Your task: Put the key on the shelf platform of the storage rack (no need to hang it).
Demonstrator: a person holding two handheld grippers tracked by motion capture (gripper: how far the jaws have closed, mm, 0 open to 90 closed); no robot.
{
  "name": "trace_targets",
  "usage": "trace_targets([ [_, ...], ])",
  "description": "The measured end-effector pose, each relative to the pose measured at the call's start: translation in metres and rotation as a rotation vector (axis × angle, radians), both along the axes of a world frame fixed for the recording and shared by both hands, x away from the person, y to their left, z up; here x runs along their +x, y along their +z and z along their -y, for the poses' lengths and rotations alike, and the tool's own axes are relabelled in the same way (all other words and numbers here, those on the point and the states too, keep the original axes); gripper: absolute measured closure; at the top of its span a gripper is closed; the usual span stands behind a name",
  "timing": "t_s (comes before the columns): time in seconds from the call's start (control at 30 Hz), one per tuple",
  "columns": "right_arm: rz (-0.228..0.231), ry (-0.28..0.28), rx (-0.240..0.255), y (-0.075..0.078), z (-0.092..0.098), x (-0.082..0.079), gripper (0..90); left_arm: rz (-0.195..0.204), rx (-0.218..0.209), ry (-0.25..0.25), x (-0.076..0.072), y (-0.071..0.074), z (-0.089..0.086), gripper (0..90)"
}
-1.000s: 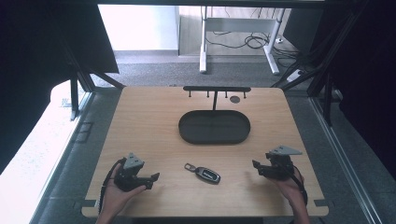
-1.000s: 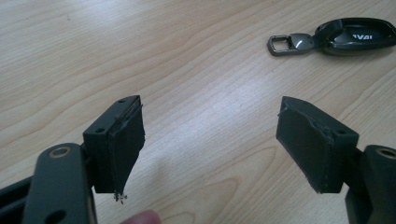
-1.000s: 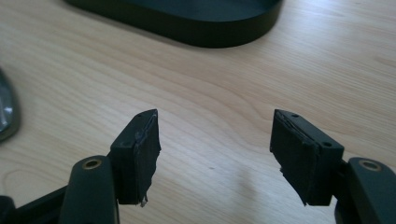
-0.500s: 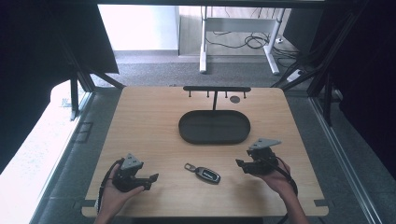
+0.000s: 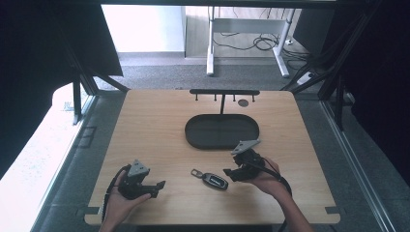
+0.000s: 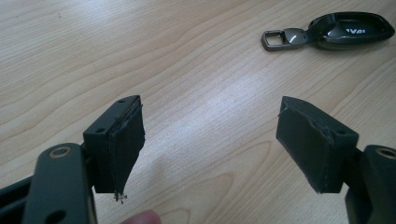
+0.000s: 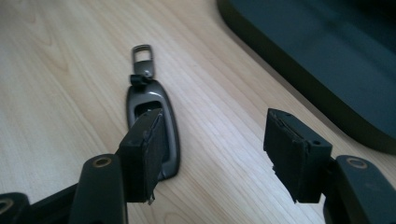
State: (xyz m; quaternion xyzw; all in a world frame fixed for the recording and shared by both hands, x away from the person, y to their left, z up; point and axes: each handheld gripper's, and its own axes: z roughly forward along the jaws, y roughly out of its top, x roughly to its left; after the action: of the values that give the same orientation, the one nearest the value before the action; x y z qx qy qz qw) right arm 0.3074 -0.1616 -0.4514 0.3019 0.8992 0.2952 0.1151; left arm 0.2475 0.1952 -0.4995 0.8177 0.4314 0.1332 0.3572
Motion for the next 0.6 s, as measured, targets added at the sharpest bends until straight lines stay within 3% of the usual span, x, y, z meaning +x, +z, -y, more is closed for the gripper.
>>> trace_targets([
  [0.6, -0.060, 0.107, -0.095, -0.013, -0.046, 0.000, 35.7, -0.003, -0.001, -0.009, 0.000, -0.001, 0.003, 23.5],
])
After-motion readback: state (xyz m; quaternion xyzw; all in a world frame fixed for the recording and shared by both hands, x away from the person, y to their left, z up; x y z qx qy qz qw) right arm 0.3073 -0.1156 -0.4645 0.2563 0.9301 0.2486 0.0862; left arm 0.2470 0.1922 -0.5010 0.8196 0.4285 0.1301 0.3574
